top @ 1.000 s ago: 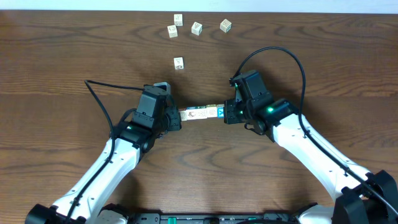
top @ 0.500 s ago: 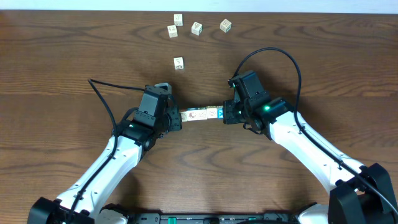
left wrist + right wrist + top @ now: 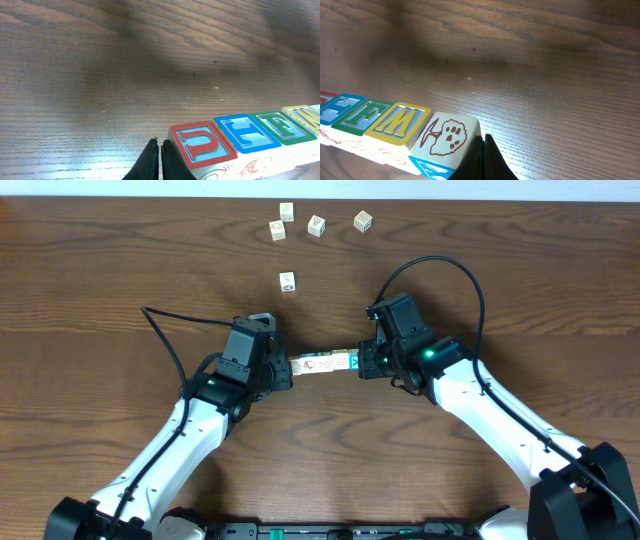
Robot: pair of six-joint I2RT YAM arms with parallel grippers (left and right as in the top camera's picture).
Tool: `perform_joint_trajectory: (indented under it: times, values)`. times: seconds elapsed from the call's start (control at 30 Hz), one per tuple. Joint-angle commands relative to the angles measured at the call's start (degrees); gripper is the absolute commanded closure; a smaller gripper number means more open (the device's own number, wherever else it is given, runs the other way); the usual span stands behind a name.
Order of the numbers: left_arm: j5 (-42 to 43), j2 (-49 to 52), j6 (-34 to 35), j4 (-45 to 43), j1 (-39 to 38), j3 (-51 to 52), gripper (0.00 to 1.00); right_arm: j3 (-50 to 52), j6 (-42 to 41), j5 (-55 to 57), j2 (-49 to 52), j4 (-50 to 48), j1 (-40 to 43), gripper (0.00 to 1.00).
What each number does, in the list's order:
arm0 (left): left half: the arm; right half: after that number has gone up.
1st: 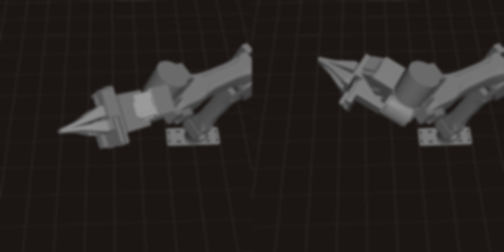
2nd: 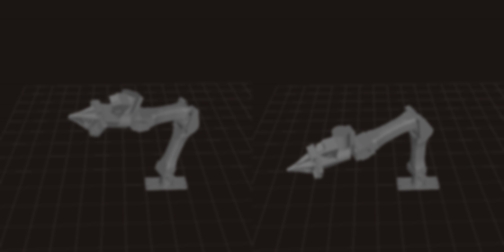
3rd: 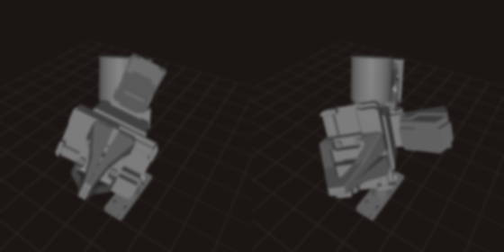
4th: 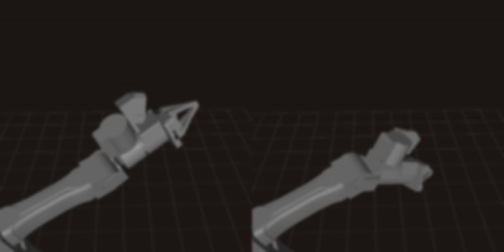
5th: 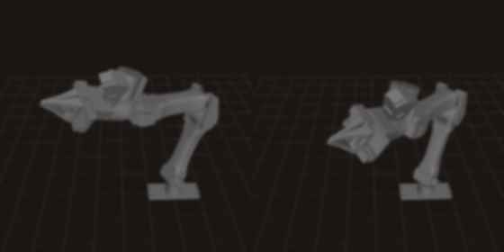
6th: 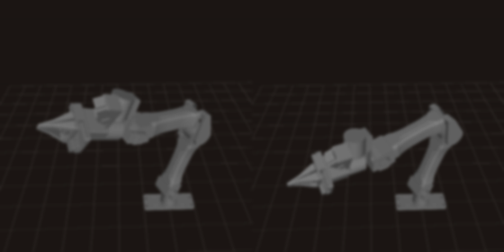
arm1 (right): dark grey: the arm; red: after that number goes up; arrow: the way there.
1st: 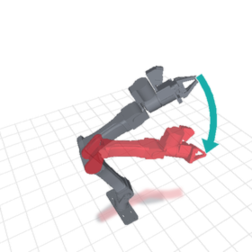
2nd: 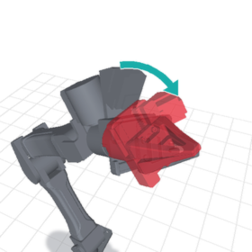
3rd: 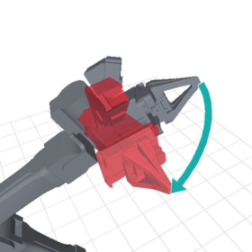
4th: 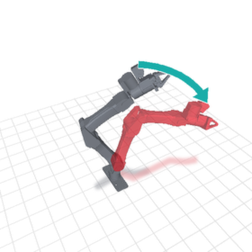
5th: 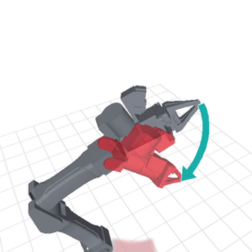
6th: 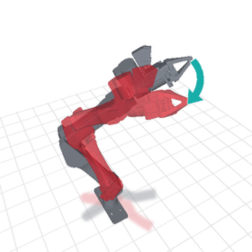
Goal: Lift 5 blocks
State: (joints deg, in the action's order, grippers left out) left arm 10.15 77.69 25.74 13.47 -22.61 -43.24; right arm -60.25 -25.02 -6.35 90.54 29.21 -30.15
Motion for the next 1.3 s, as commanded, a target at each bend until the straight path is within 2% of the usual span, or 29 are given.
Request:
perform_joint_trajectory:
  times: [0.0,0.53,1.27]
  values:
    - [16.4,-0.2,1.1,-3.3,-4.6,-2.7,0.93,-1.7,0.4,-20.5,0.6,-2.6,-4.7,0.99]
    - [17.7,1.8,1.1,-4.5,-4.6,-2.7,0.93,-1.7,0.2,-20.5,0.7,-2.7,-4.7,0.99]
    - [19.4,4.7,1.0,-6.7,-4.6,-2.7,0.93,-1.7,-0.3,-23.1,6.4,-4.5,-3.5,0.99]
